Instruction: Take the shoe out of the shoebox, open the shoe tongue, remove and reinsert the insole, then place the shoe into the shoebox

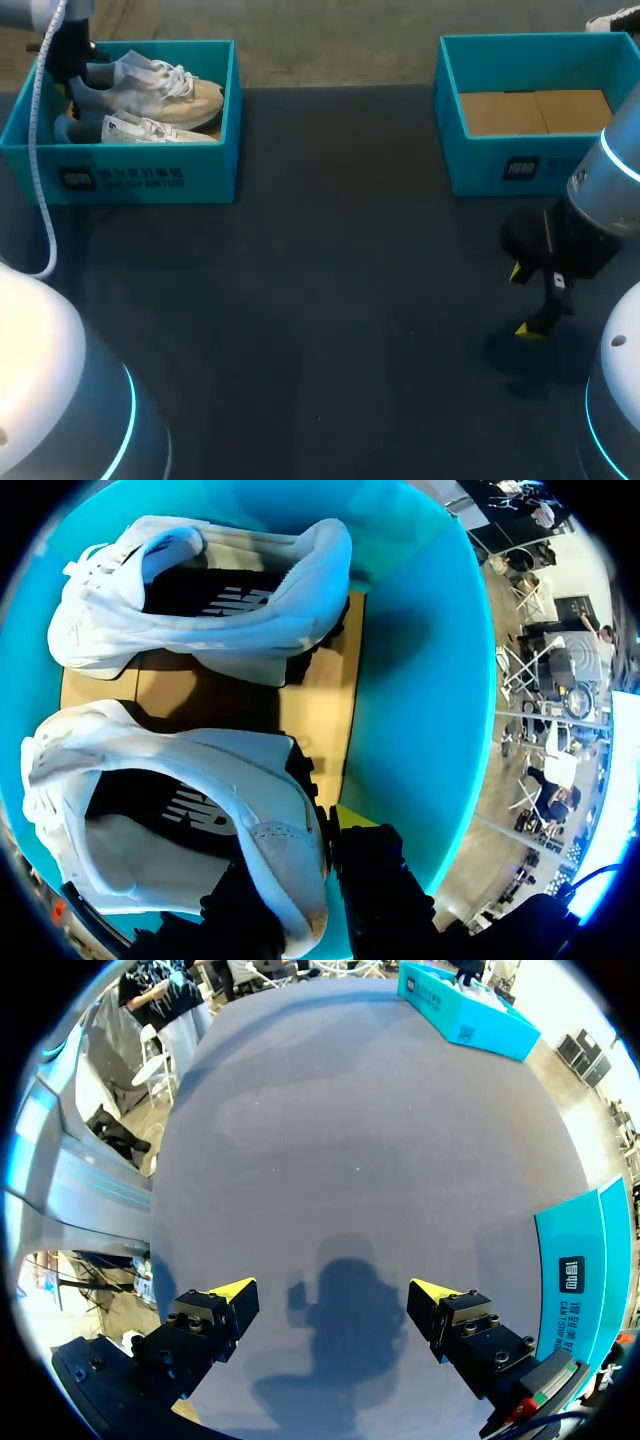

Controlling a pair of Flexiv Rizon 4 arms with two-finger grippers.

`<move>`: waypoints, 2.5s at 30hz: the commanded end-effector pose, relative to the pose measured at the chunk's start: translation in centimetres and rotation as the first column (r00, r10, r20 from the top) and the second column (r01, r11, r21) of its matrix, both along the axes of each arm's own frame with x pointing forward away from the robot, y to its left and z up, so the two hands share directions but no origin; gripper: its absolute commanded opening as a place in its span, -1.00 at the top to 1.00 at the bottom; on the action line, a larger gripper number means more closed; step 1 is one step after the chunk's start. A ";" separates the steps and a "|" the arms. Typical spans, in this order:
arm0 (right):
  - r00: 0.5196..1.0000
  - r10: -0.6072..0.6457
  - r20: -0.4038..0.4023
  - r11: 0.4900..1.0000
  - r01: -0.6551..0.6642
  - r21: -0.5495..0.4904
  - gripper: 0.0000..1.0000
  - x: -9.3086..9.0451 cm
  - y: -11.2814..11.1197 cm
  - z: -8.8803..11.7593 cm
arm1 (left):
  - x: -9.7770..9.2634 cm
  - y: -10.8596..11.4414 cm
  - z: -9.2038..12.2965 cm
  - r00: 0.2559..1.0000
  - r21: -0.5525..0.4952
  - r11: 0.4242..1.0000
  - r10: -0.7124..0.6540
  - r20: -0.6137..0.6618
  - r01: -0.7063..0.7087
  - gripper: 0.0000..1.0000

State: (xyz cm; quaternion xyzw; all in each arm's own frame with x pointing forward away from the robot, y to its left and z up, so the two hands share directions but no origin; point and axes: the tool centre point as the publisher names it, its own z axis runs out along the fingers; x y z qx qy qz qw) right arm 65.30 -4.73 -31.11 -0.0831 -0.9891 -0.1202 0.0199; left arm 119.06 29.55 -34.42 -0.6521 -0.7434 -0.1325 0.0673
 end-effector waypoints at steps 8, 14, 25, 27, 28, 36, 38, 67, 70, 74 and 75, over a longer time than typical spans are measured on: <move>1.000 0.000 0.003 1.000 0.000 0.000 -1.00 -0.1 0.0 0.0 | 0.5 0.3 -0.8 1.000 0.003 1.000 0.007 -0.018 -0.007 1.00; 1.000 0.000 0.003 1.000 0.000 0.000 -1.00 -0.1 0.0 0.0 | 0.8 0.5 -1.4 0.999 -0.006 1.000 0.015 -0.030 -0.015 1.00; 1.000 0.000 0.003 1.000 0.000 0.000 -1.00 -0.1 0.0 0.0 | 1.1 0.5 -2.0 0.999 -0.016 1.000 0.014 -0.040 -0.014 1.00; 1.000 0.000 0.003 1.000 0.000 0.000 -1.00 -0.1 0.0 0.0 | 1.1 0.5 -2.0 0.999 -0.017 1.000 0.010 -0.041 -0.011 1.00; 1.000 0.000 0.003 1.000 0.000 0.000 -1.00 -0.1 0.0 0.0 | 1.1 0.5 -2.0 0.999 -0.019 1.000 0.007 -0.041 -0.008 1.00; 1.000 0.000 0.003 1.000 0.000 0.000 -1.00 -0.1 0.0 0.0 | 0.9 0.1 -2.1 0.999 -0.024 1.000 -0.021 -0.044 0.020 1.00; 1.000 0.000 0.003 1.000 0.000 0.000 -1.00 -0.1 0.0 0.0 | 0.8 0.1 -2.2 0.999 -0.015 1.000 -0.027 -0.047 0.026 1.00; 1.000 0.000 0.003 1.000 0.000 0.000 -1.00 -0.1 0.0 0.0 | 0.2 0.2 -1.7 0.998 -0.103 0.995 -0.019 -0.061 0.013 -0.40; 1.000 0.000 0.003 1.000 0.000 0.000 -1.00 -0.1 0.0 0.0 | 0.2 -0.1 -0.8 0.997 -0.140 0.990 -0.031 -0.072 0.021 -0.65; 1.000 0.000 0.003 1.000 0.000 0.000 -1.00 -0.1 0.0 0.0 | 0.1 -0.8 0.6 0.998 -0.142 0.989 -0.042 -0.051 0.034 -0.90; 1.000 0.000 0.003 1.000 0.000 0.000 -1.00 -0.1 0.0 0.0 | 0.1 -1.0 1.0 0.998 -0.142 0.989 -0.045 -0.046 0.038 -0.91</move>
